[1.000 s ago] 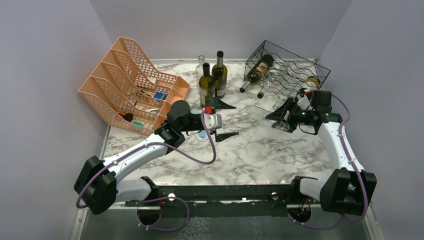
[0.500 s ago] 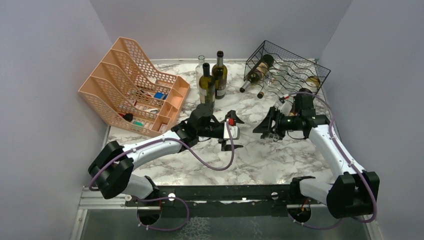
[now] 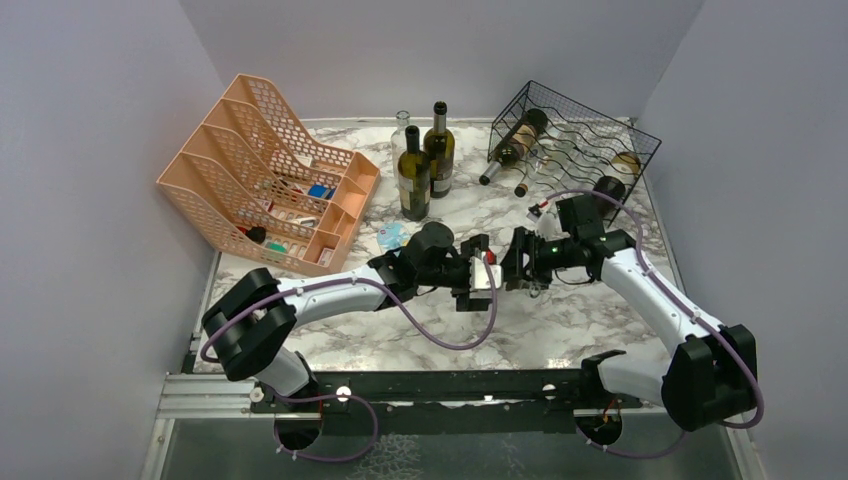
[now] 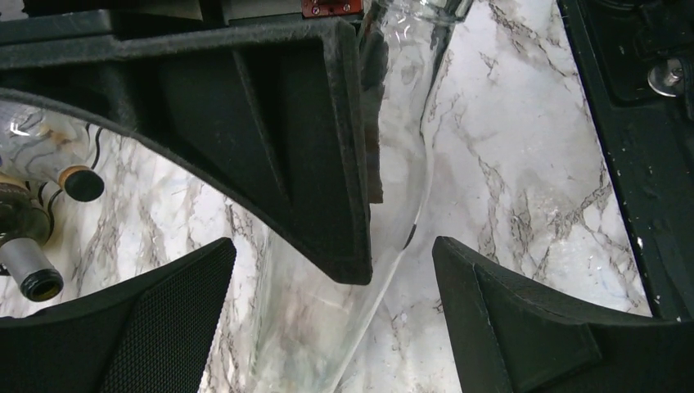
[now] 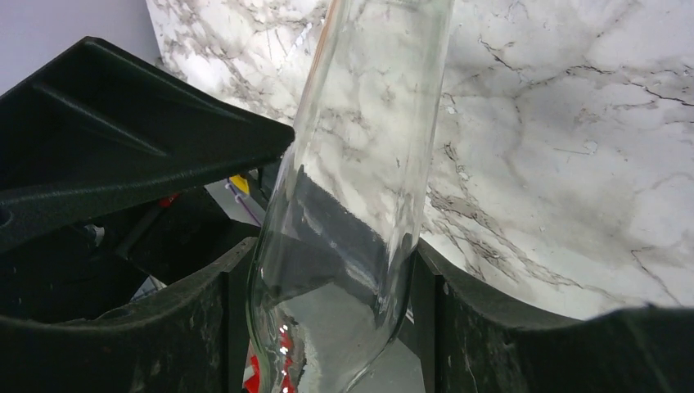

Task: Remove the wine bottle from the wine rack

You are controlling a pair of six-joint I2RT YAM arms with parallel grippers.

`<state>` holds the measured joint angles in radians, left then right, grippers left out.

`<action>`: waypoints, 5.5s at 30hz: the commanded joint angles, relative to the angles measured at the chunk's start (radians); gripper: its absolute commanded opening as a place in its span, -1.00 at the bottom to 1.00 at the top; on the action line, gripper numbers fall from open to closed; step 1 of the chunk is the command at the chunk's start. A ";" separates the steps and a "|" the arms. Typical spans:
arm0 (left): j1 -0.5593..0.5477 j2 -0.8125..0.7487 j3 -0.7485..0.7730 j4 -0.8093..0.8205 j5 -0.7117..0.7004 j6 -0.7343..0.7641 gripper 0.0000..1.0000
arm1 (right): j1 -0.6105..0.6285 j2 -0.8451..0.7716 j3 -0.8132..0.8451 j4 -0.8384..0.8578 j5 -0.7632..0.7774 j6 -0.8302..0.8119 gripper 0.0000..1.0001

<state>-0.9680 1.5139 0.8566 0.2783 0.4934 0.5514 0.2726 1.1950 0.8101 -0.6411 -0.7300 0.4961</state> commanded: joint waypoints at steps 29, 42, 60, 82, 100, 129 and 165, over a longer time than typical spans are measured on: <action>-0.028 -0.017 0.053 -0.006 0.003 0.009 -0.55 | 0.085 -0.036 0.263 -0.170 0.366 -0.066 0.98; 0.014 -0.136 -0.058 0.266 -0.188 -0.148 -0.68 | 0.085 -0.158 0.402 -0.225 0.735 -0.034 0.99; 0.454 -0.001 -0.017 0.571 0.006 -0.583 -0.67 | 0.086 -0.381 0.276 0.028 0.722 -0.048 0.99; 0.539 0.135 -0.029 0.730 0.108 -0.660 -0.65 | 0.086 -0.332 0.244 0.068 0.689 -0.025 0.99; 0.544 0.151 -0.037 0.726 0.092 -0.657 0.22 | 0.086 -0.340 0.249 0.048 0.680 -0.015 0.99; 0.562 -0.340 -0.099 0.586 -0.082 -0.548 0.99 | 0.086 -0.168 0.190 0.165 0.611 0.014 0.99; 0.643 -0.299 -0.053 0.570 0.023 -0.682 0.99 | 0.086 0.464 0.485 0.426 0.768 0.024 1.00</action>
<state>-0.3710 1.2011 0.7574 0.8291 0.4580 -0.0719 0.3546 1.5711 1.1770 -0.2840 -0.0563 0.5152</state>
